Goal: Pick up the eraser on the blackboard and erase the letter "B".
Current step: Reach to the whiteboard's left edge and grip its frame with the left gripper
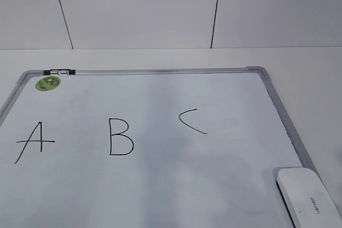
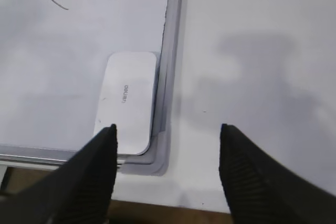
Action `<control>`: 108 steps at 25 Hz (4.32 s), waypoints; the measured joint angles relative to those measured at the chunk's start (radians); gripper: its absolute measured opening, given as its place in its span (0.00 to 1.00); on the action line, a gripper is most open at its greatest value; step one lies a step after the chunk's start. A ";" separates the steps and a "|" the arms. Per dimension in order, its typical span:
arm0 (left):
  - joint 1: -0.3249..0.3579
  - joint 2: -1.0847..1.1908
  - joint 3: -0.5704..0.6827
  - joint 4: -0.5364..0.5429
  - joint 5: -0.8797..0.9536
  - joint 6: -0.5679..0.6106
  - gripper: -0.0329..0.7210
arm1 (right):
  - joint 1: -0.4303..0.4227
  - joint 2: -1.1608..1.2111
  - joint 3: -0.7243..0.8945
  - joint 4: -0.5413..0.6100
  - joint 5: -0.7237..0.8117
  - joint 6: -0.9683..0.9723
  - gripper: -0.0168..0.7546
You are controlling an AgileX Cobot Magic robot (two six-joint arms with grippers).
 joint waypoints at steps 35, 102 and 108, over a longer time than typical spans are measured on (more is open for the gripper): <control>0.000 0.389 -0.030 -0.009 0.014 0.000 0.44 | 0.000 0.528 -0.094 0.193 0.017 0.000 0.62; 0.081 1.814 -0.576 -0.022 -0.284 0.161 0.37 | 0.000 0.805 -0.194 0.182 0.032 -0.029 0.62; 0.081 1.849 -0.591 -0.022 -0.286 0.161 0.37 | 0.000 0.805 -0.194 0.182 0.032 -0.029 0.62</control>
